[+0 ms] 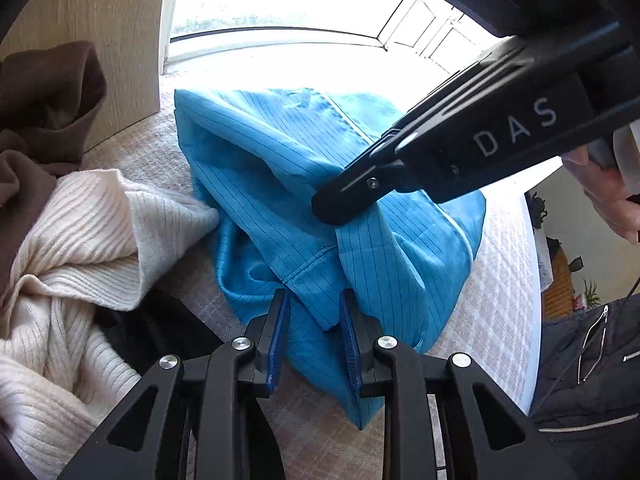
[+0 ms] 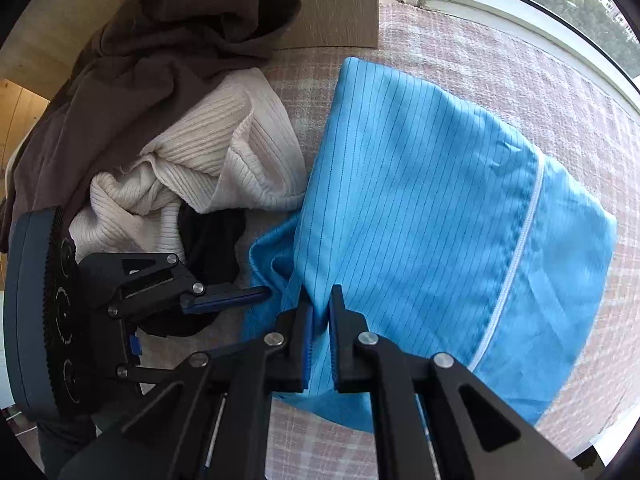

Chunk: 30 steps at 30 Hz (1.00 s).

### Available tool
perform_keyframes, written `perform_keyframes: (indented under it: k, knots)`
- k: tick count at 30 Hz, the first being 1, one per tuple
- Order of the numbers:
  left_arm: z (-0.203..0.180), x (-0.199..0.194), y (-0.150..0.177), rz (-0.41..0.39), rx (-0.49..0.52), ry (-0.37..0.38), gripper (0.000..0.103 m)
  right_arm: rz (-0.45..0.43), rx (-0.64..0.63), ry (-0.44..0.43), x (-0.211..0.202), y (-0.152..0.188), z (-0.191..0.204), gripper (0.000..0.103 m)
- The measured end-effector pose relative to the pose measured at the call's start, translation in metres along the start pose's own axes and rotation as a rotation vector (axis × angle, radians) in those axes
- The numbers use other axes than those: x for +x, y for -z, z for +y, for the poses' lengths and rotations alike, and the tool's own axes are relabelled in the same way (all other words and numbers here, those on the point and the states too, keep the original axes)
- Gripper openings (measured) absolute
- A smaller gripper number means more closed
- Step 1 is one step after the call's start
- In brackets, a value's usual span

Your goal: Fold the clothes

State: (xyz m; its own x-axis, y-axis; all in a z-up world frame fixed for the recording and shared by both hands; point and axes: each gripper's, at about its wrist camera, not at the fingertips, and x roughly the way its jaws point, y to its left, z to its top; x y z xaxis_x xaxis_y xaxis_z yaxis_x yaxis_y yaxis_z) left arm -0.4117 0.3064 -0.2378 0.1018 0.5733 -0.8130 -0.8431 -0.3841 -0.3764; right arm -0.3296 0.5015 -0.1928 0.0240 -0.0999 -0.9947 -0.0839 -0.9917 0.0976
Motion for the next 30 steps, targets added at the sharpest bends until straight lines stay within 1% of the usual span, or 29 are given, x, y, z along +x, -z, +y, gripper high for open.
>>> perform_keyframes:
  k: [2, 6, 9, 12, 14, 16, 19, 23, 25, 26, 27, 28, 30]
  knots:
    - [0.001, -0.006, 0.002, 0.009, 0.010, -0.039, 0.023, 0.003, -0.004, 0.003, 0.000, 0.002, -0.002, 0.007]
    - [0.005, -0.010, 0.003, 0.022, -0.002, -0.020, 0.023, 0.054, 0.017, 0.012, 0.012, -0.004, -0.002, 0.008]
    - [0.001, -0.007, 0.004, 0.031, 0.011, -0.013, 0.023, 0.085, -0.002, 0.061, 0.022, -0.011, 0.008, 0.014]
    - [0.001, -0.007, 0.004, 0.022, 0.009, -0.010, 0.023, 0.114, -0.027, 0.123, 0.032, -0.017, 0.021, 0.017]
    - [0.004, -0.011, 0.006, 0.006, -0.005, -0.002, 0.023, 0.119, -0.025, 0.134, 0.036, -0.020, 0.031, 0.021]
    - [0.008, -0.016, 0.008, -0.008, -0.013, 0.007, 0.023, 0.113, -0.005, 0.128, 0.036, -0.026, 0.032, 0.022]
    - [0.009, -0.021, 0.009, -0.023, -0.014, 0.013, 0.023, 0.116, -0.004, 0.134, 0.036, -0.027, 0.037, 0.028]
    - [0.010, -0.025, 0.007, -0.035, -0.008, 0.010, 0.023, 0.136, -0.005, 0.231, 0.047, -0.027, 0.040, 0.028]
    - [0.011, -0.027, 0.006, -0.038, -0.010, 0.002, 0.023, 0.141, -0.010, 0.245, 0.055, -0.024, 0.042, 0.028]
    - [0.012, -0.028, 0.006, -0.039, -0.008, 0.002, 0.023, 0.140, -0.015, 0.248, 0.057, -0.023, 0.042, 0.026]
    - [0.012, -0.028, 0.006, -0.039, -0.005, -0.005, 0.023, 0.140, -0.042, 0.254, 0.059, -0.020, 0.042, 0.021]
    - [0.012, -0.029, 0.006, -0.037, -0.001, -0.011, 0.023, 0.140, -0.067, 0.259, 0.061, -0.017, 0.043, 0.011]
    - [0.013, -0.029, 0.004, -0.028, 0.007, -0.019, 0.023, 0.123, -0.078, 0.227, 0.054, -0.010, 0.040, 0.007]
